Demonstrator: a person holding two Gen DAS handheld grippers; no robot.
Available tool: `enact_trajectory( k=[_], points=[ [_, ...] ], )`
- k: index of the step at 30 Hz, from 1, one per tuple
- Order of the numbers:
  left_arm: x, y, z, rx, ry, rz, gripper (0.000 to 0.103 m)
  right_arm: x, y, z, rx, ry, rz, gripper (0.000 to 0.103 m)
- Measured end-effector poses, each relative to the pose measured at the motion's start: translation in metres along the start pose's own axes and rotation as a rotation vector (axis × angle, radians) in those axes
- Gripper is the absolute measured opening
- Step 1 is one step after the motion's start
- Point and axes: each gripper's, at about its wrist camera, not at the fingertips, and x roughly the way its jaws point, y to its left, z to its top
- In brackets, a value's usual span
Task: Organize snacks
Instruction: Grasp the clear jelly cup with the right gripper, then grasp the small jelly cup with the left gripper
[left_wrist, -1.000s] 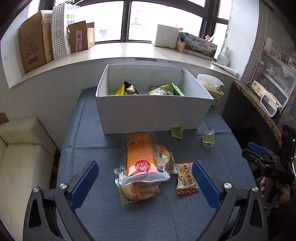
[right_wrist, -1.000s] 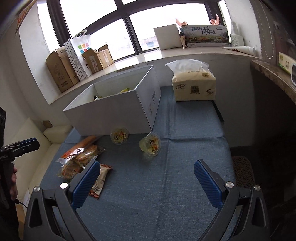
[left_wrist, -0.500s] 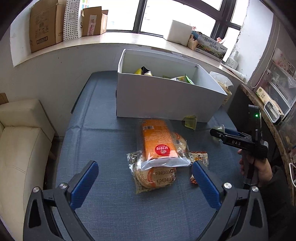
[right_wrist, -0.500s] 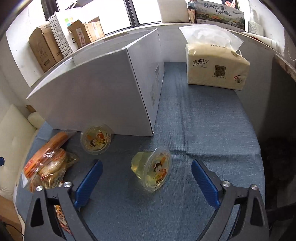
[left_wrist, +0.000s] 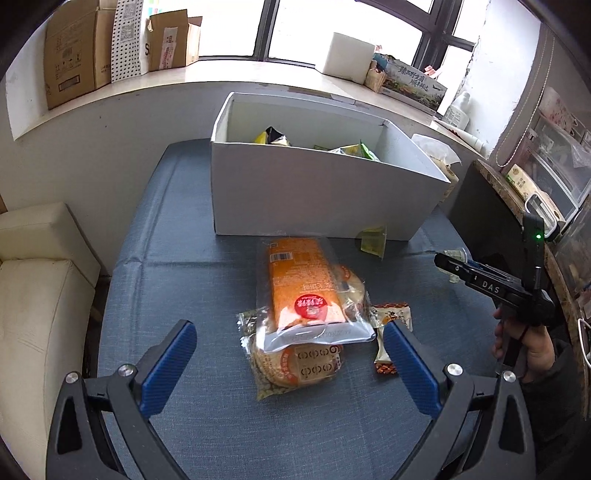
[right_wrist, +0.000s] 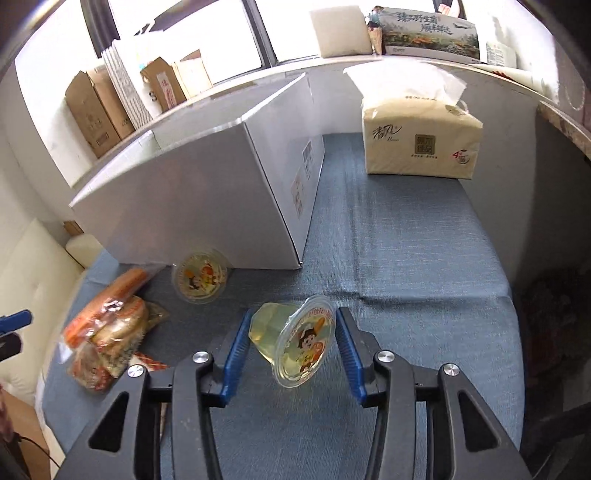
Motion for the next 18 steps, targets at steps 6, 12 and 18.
enact_trajectory(
  k=[6, 12, 18],
  points=[
    [0.032, -0.033, 0.026, 0.025, 0.054, -0.103, 0.103, -0.040, -0.001, -0.012, 0.030, -0.057, 0.024, 0.050],
    [0.079, -0.091, 0.049, 0.093, 0.087, -0.050, 0.103, -0.062, -0.011, -0.022, 0.050, -0.089, 0.013, 0.050],
    [0.128, -0.122, 0.062, 0.053, 0.095, 0.075, 0.102, -0.076, -0.025, -0.032, 0.082, -0.101, -0.002, 0.050]
  ],
)
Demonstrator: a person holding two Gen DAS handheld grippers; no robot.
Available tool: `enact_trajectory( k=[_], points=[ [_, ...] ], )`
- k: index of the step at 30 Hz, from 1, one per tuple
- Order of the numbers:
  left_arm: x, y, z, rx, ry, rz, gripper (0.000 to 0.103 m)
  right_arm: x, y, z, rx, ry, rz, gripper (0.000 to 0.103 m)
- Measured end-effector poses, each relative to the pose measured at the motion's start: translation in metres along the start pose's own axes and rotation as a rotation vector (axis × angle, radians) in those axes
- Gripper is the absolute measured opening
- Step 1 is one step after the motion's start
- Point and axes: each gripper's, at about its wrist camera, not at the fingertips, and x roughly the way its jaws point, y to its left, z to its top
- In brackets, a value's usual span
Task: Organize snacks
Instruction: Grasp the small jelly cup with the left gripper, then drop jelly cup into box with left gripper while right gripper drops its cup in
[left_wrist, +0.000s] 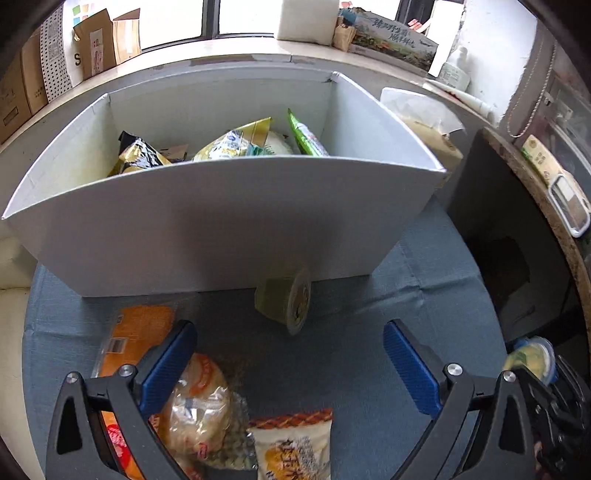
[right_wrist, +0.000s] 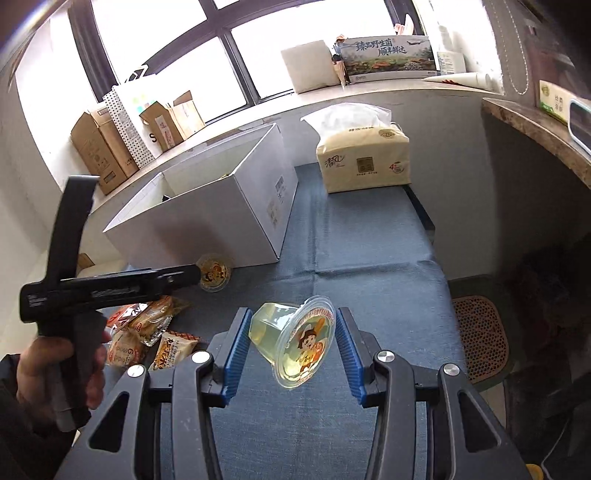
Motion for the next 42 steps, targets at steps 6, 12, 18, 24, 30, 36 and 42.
enact_trajectory(
  k=[6, 12, 18, 24, 30, 36, 42],
  points=[
    [0.035, -0.008, 0.001, 0.005, 0.006, 0.114, 0.043, -0.008, -0.012, -0.005, 0.020, -0.006, -0.001, 0.050],
    [0.016, 0.001, -0.001, -0.024, -0.013, 0.025, 0.035, -0.010, -0.019, -0.008, 0.034, -0.008, 0.003, 0.050],
    [-0.038, 0.011, -0.007, -0.006, -0.083, -0.066, 0.033, -0.009, -0.014, -0.008, 0.024, -0.010, 0.020, 0.050],
    [-0.087, 0.027, -0.012, 0.014, -0.153, -0.102, 0.033, -0.004, 0.001, -0.004, 0.005, -0.006, 0.049, 0.050],
    [-0.141, 0.050, 0.008, 0.023, -0.272, -0.100, 0.033, -0.004, 0.031, 0.023, -0.052, -0.041, 0.106, 0.050],
    [-0.152, 0.077, 0.064, 0.060, -0.334, 0.001, 0.033, 0.007, 0.082, 0.088, -0.186, -0.105, 0.163, 0.050],
    [-0.118, 0.111, 0.106, 0.059, -0.306, 0.057, 0.033, 0.057, 0.109, 0.152, -0.222, -0.076, 0.137, 0.050]
  ],
)
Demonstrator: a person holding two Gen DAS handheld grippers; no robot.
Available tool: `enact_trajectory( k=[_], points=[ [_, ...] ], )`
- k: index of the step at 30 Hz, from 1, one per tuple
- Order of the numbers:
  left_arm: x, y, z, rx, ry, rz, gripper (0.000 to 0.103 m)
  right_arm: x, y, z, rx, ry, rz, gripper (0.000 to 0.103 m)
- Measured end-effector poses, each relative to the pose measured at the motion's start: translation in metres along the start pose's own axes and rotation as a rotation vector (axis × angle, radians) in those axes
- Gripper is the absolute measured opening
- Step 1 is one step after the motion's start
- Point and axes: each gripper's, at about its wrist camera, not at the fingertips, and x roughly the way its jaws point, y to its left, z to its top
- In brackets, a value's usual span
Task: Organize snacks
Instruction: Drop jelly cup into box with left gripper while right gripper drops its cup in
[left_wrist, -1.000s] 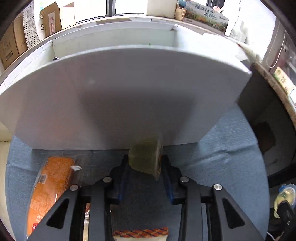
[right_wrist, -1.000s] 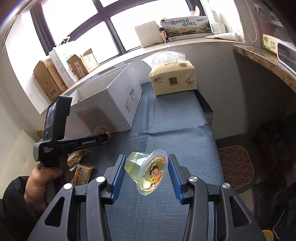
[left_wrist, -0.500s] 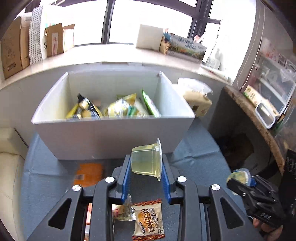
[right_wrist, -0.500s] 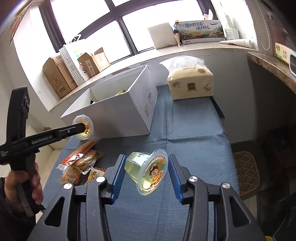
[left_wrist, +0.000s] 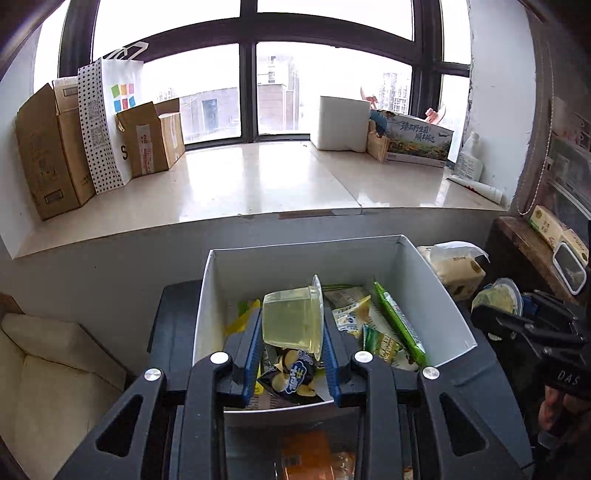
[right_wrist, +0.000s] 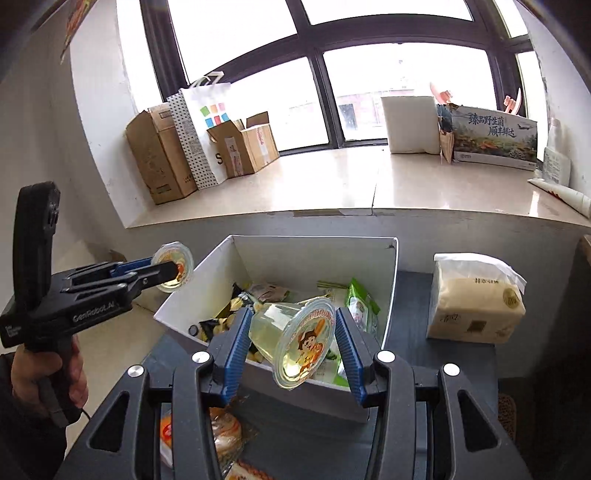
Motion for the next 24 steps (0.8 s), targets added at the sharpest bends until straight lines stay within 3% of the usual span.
enact_trajectory(
  k=[3, 5, 6, 7, 8, 10, 17, 24],
  points=[
    [0.021, 0.003, 0.000, 0.039, 0.019, 0.071, 0.033, 0.025, -0.010, 0.012, 0.009, 0.032, -0.041, 0.050],
    [0.030, 0.007, -0.002, 0.042, 0.046, 0.065, 0.038, 0.040, -0.018, 0.015, 0.030, 0.081, -0.049, 0.052],
    [0.033, 0.010, -0.002, 0.035, 0.055, 0.058, 0.052, 0.044, -0.022, 0.015, 0.045, 0.098, -0.060, 0.068],
    [0.033, 0.012, -0.003, 0.030, 0.051, 0.072, 0.062, 0.044, -0.027, 0.015, 0.054, 0.098, -0.074, 0.093],
    [0.031, 0.015, -0.003, 0.030, 0.043, 0.076, 0.085, 0.040, -0.029, 0.014, 0.064, 0.072, -0.087, 0.098],
    [0.025, 0.019, -0.007, 0.023, 0.022, 0.060, 0.103, 0.029, -0.033, 0.014, 0.079, 0.022, -0.060, 0.102],
    [0.003, 0.036, -0.013, -0.026, 0.032, 0.017, 0.103, -0.016, -0.027, 0.007, 0.107, -0.063, -0.025, 0.103],
    [-0.026, 0.037, -0.054, -0.030, 0.059, -0.039, 0.103, -0.043, 0.017, -0.042, 0.005, -0.028, 0.097, 0.103]
  ],
)
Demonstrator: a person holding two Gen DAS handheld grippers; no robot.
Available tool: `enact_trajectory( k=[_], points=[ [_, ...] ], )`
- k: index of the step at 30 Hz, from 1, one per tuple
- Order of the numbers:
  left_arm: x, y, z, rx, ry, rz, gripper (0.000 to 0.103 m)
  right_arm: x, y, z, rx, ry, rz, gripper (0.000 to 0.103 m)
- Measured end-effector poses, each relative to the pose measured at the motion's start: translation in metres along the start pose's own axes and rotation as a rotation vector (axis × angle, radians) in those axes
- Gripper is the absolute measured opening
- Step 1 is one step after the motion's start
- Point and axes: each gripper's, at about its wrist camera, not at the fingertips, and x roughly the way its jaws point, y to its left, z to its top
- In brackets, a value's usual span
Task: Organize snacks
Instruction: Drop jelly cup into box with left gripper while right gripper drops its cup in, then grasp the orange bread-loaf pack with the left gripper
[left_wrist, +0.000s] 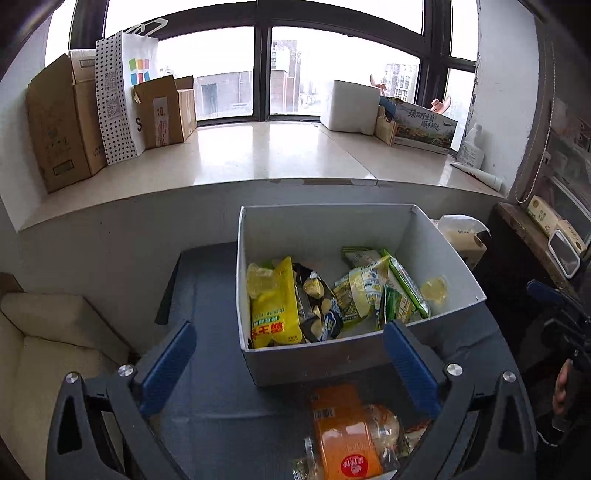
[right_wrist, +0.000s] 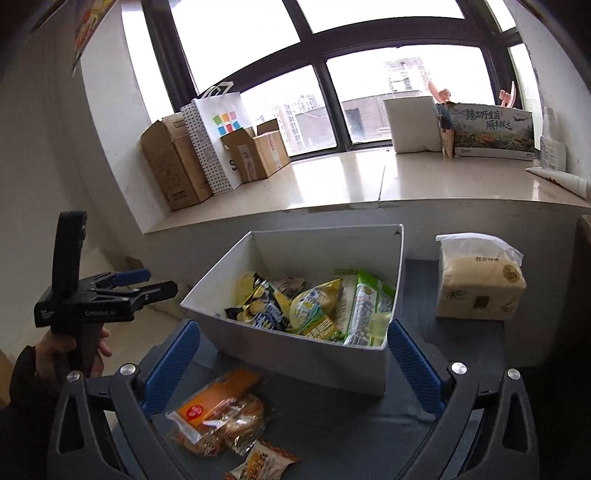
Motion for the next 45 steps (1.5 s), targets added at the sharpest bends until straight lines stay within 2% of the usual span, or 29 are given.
enact_trajectory(
  k=[3, 6, 9, 17, 19, 21, 22, 23, 24, 28, 29, 30, 31, 33, 35, 40, 41, 43, 45],
  points=[
    [-0.002, 0.002, -0.029, -0.039, 0.036, -0.012, 0.103, 0.008, 0.015, -0.034, 0.012, 0.075, 0.028, 0.103],
    [0.012, 0.000, -0.055, -0.097, 0.127, -0.056, 0.103, 0.016, 0.022, -0.067, 0.046, 0.115, 0.041, 0.103],
    [0.031, -0.016, -0.075, -0.079, 0.204, -0.042, 0.103, 0.017, 0.018, -0.090, 0.103, 0.135, 0.024, 0.103],
    [0.086, -0.062, -0.095, -0.013, 0.332, 0.016, 0.103, -0.009, 0.000, -0.109, 0.168, 0.117, -0.011, 0.103],
    [0.094, -0.068, -0.098, -0.002, 0.342, 0.004, 0.103, -0.013, -0.006, -0.113, 0.180, 0.116, -0.019, 0.103],
    [0.100, -0.069, -0.101, 0.007, 0.350, 0.023, 0.101, -0.014, -0.009, -0.116, 0.194, 0.120, -0.028, 0.103],
    [0.101, -0.069, -0.102, 0.003, 0.348, 0.001, 0.098, -0.013, -0.011, -0.117, 0.199, 0.126, -0.032, 0.103],
    [0.099, -0.068, -0.103, -0.007, 0.337, -0.023, 0.087, -0.013, -0.012, -0.119, 0.203, 0.132, -0.036, 0.103],
    [0.097, -0.067, -0.103, -0.007, 0.325, -0.011, 0.077, -0.013, -0.013, -0.120, 0.205, 0.136, -0.036, 0.103],
    [0.091, -0.057, -0.104, -0.032, 0.319, -0.040, 0.063, -0.008, -0.014, -0.123, 0.208, 0.147, -0.032, 0.103],
    [0.086, -0.054, -0.105, -0.037, 0.305, -0.049, 0.056, -0.007, -0.012, -0.124, 0.207, 0.148, -0.031, 0.103],
    [0.078, -0.052, -0.105, -0.039, 0.282, -0.067, 0.043, -0.006, -0.011, -0.124, 0.204, 0.148, -0.029, 0.103],
    [0.070, -0.050, -0.103, -0.030, 0.252, -0.069, 0.040, -0.004, -0.009, -0.125, 0.198, 0.154, -0.026, 0.103],
    [0.053, -0.050, -0.101, 0.003, 0.209, -0.050, 0.025, 0.001, -0.004, -0.127, 0.182, 0.169, -0.023, 0.103],
    [0.043, -0.047, -0.101, 0.013, 0.196, -0.050, 0.022, 0.007, 0.001, -0.128, 0.168, 0.187, -0.016, 0.103],
    [0.042, -0.020, -0.102, -0.053, 0.194, -0.107, 0.020, 0.025, 0.019, -0.126, 0.118, 0.221, -0.011, 0.103],
    [0.043, -0.015, -0.103, -0.063, 0.197, -0.114, 0.022, 0.028, 0.023, -0.125, 0.103, 0.228, -0.009, 0.103],
    [0.048, -0.006, -0.103, -0.115, 0.218, -0.186, 0.028, 0.031, 0.031, -0.123, 0.071, 0.230, -0.006, 0.103],
    [0.057, 0.002, -0.105, -0.142, 0.245, -0.188, 0.061, 0.035, 0.037, -0.123, 0.061, 0.236, -0.002, 0.103]
  ],
)
